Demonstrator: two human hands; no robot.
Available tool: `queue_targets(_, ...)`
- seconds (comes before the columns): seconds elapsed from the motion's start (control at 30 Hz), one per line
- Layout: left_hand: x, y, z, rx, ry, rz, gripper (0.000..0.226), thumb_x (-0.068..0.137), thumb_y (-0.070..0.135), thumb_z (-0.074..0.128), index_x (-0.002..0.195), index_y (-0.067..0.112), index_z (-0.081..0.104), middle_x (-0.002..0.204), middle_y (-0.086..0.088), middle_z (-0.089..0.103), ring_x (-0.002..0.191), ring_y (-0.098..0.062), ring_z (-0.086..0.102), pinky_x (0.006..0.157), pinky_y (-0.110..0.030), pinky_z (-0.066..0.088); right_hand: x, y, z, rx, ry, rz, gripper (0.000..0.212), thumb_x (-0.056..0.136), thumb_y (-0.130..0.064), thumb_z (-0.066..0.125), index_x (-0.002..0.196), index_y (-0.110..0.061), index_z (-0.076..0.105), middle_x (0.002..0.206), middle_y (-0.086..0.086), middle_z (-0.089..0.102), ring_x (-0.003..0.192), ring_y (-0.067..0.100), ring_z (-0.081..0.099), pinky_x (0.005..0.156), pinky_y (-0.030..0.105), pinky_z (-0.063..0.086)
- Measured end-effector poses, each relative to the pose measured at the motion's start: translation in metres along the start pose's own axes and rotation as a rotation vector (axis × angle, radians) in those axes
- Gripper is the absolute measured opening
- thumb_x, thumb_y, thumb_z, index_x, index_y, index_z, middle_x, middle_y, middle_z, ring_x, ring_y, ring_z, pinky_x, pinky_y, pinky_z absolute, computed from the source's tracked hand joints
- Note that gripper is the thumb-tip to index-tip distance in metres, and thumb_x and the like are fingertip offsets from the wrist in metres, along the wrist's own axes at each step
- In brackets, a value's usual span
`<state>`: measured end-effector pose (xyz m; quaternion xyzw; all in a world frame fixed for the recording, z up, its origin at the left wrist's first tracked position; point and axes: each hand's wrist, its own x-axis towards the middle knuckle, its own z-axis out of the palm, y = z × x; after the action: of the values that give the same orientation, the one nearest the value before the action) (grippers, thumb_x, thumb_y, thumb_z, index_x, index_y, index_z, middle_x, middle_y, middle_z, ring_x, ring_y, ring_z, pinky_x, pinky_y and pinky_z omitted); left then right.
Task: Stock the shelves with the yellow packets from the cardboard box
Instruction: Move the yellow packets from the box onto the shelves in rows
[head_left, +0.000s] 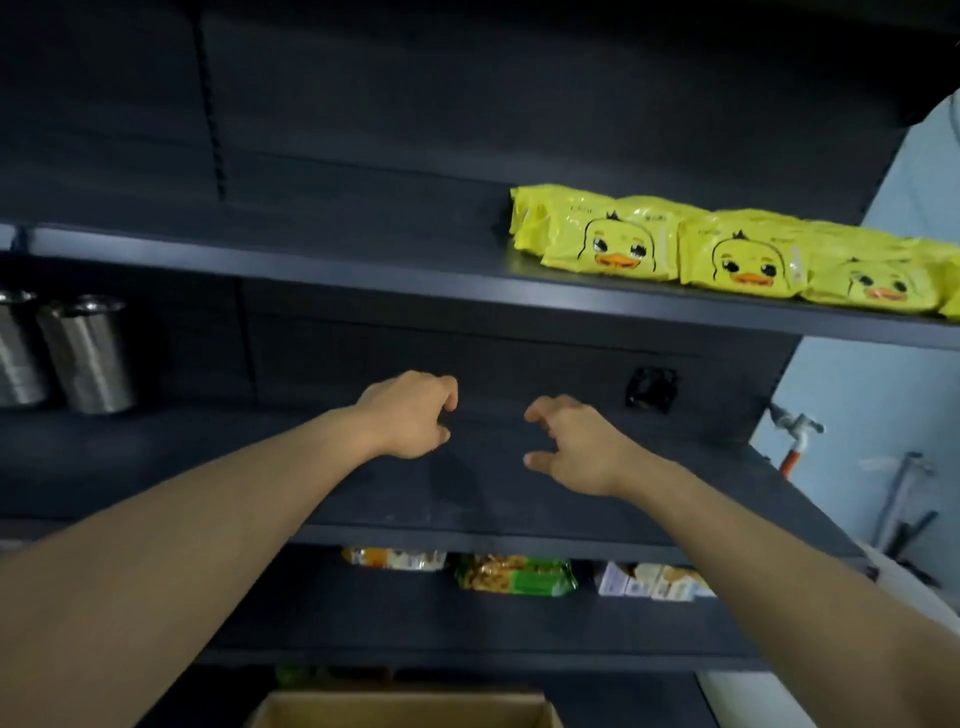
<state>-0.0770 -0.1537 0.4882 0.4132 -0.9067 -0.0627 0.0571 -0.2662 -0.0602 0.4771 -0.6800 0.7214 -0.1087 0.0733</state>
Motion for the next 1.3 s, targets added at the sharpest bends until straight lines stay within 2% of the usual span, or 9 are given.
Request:
queue_targets(0.13, -0.026, -0.018, 0.052, 0.015, -0.122, -0.038, 0.033, 0.090, 0.026, 0.057, 0.122, 0.020, 0.049, 0.122, 0.001, 0.054, 0.109, -0.018, 0.053, 0.088, -0.037, 0.048, -0.014, -0.002, 0.057, -0.009, -0.150, 0.030, 0.053, 0.089, -0.031, 0.060, 0.135, -0.014, 0.039, 0.133, 0.009, 0.041, 0.118, 0.027, 0.046, 0.099, 0.039, 0.043)
queue_targets(0.3, -0.057, -0.036, 0.124, -0.039, -0.279, -0.122, 0.025, 0.092, 0.025, 0.054, 0.116, 0.020, 0.050, 0.118, 0.002, 0.054, 0.101, -0.018, 0.052, 0.080, -0.032, 0.047, -0.031, 0.005, 0.133, 0.042, -0.347, 0.030, 0.049, 0.091, -0.031, 0.057, 0.133, -0.011, 0.041, 0.135, 0.009, 0.042, 0.118, 0.024, 0.046, 0.101, 0.037, 0.041)
queue_targets(0.47, -0.090, -0.048, 0.194, -0.099, -0.457, -0.259, 0.031, 0.092, 0.028, 0.056, 0.121, 0.021, 0.049, 0.123, 0.000, 0.054, 0.109, -0.020, 0.054, 0.090, -0.038, 0.048, -0.047, 0.021, 0.209, 0.108, -0.532, 0.035, 0.054, 0.091, -0.032, 0.058, 0.137, -0.013, 0.038, 0.140, 0.009, 0.039, 0.126, 0.025, 0.042, 0.103, 0.031, 0.039)
queue_targets(0.6, -0.119, -0.055, 0.257, -0.137, -0.555, -0.356, 0.028, 0.090, 0.029, 0.058, 0.116, 0.020, 0.052, 0.121, -0.002, 0.056, 0.108, -0.021, 0.056, 0.090, -0.039, 0.049, -0.061, 0.039, 0.268, 0.113, -0.676, 0.046, 0.050, 0.090, -0.034, 0.058, 0.132, -0.013, 0.040, 0.133, 0.009, 0.045, 0.121, 0.027, 0.047, 0.096, 0.034, 0.044)
queue_targets(0.73, -0.146, -0.060, 0.316, -0.218, -0.628, -0.446, 0.034, 0.090, 0.029, 0.060, 0.121, 0.019, 0.050, 0.125, -0.003, 0.055, 0.113, -0.021, 0.055, 0.093, -0.039, 0.047, -0.078, 0.060, 0.322, 0.138, -0.807, 0.085, 0.052, 0.092, -0.032, 0.055, 0.137, -0.012, 0.038, 0.141, 0.013, 0.041, 0.125, 0.028, 0.045, 0.093, 0.030, 0.044)
queue_targets(0.83, -0.167, -0.062, 0.358, -0.245, -0.673, -0.507, 0.035, 0.090, 0.029, 0.061, 0.122, 0.020, 0.049, 0.124, -0.002, 0.056, 0.110, -0.021, 0.056, 0.090, -0.040, 0.050, -0.092, 0.070, 0.357, 0.130, -0.864, 0.110, 0.047, 0.093, -0.032, 0.055, 0.132, -0.010, 0.043, 0.134, 0.013, 0.048, 0.119, 0.027, 0.049, 0.093, 0.035, 0.046)
queue_targets(1.07, -0.201, -0.068, 0.448, -0.283, -0.780, -0.524, 0.040, 0.087, 0.029, 0.062, 0.123, 0.023, 0.047, 0.127, 0.000, 0.056, 0.111, -0.021, 0.056, 0.087, -0.041, 0.052, -0.120, 0.075, 0.446, 0.098, -1.002, 0.110, 0.045, 0.093, -0.033, 0.053, 0.128, -0.007, 0.043, 0.127, 0.014, 0.051, 0.113, 0.030, 0.052, 0.087, 0.035, 0.047)
queue_targets(1.2, -0.209, -0.065, 0.493, -0.280, -0.848, -0.493, 0.052, 0.088, 0.033, 0.063, 0.133, 0.026, 0.040, 0.135, 0.000, 0.051, 0.117, -0.022, 0.053, 0.093, -0.039, 0.048, -0.127, 0.075, 0.494, 0.148, -1.036, 0.161, 0.037, 0.092, -0.027, 0.050, 0.124, -0.008, 0.047, 0.126, 0.014, 0.051, 0.113, 0.031, 0.051, 0.075, 0.029, 0.039)
queue_targets(1.3, -0.212, -0.059, 0.524, -0.252, -0.894, -0.443, 0.063, 0.088, 0.036, 0.062, 0.143, 0.027, 0.031, 0.141, -0.002, 0.045, 0.121, -0.023, 0.049, 0.097, -0.038, 0.043, -0.134, 0.083, 0.525, 0.160, -1.063, 0.171, 0.043, 0.093, -0.018, 0.051, 0.134, -0.011, 0.041, 0.137, 0.013, 0.044, 0.123, 0.030, 0.045, 0.091, 0.032, 0.041)
